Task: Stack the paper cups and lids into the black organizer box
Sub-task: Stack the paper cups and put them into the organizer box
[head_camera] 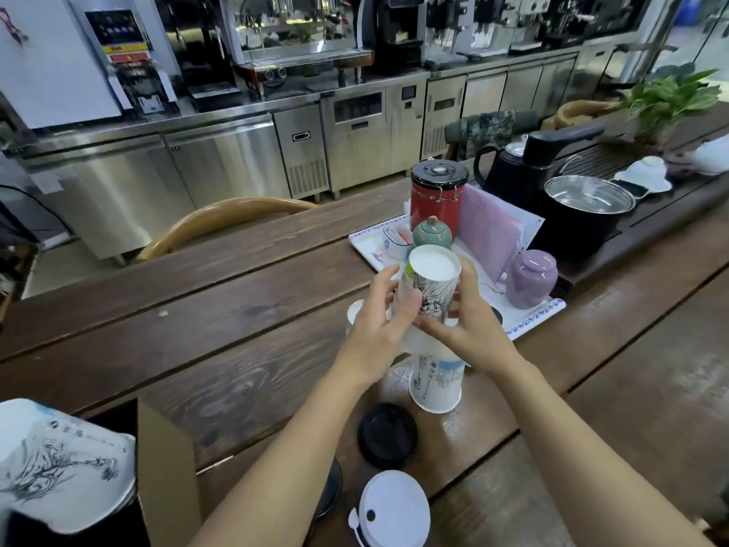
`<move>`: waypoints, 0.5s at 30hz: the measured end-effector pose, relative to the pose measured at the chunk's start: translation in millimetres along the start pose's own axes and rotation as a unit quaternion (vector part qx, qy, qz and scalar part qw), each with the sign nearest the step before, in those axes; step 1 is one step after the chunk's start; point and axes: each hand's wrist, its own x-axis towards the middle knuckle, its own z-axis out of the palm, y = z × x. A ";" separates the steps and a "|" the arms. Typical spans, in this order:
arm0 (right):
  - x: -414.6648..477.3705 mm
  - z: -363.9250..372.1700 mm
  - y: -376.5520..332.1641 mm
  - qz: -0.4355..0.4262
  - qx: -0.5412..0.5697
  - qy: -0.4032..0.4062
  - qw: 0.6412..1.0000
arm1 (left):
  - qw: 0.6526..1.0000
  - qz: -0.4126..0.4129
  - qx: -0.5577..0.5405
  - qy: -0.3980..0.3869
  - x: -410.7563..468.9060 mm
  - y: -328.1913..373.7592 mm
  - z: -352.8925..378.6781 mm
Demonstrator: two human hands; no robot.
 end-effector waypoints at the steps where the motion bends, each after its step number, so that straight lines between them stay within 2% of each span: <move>1: 3.2 1.5 -2.3 0.001 0.003 0.009 1.000 | 1.000 0.007 0.004 0.006 1.2 3.4 -1.8; 4: 18.8 6.1 -12.0 -0.012 0.019 0.021 1.000 | 0.999 0.027 -0.009 0.035 8.3 10.0 -13.8; 8: 39.4 18.3 -21.7 -0.024 0.023 -0.008 0.999 | 0.997 0.017 -0.022 0.073 19.0 12.6 -35.1; 12: 52.4 37.7 -15.6 0.009 0.026 -0.065 0.998 | 0.993 -0.030 -0.061 0.098 25.8 -2.5 -49.9; 15: 59.1 53.7 -3.3 0.053 0.008 -0.122 0.991 | 0.987 -0.099 -0.071 0.102 26.2 -24.4 -53.1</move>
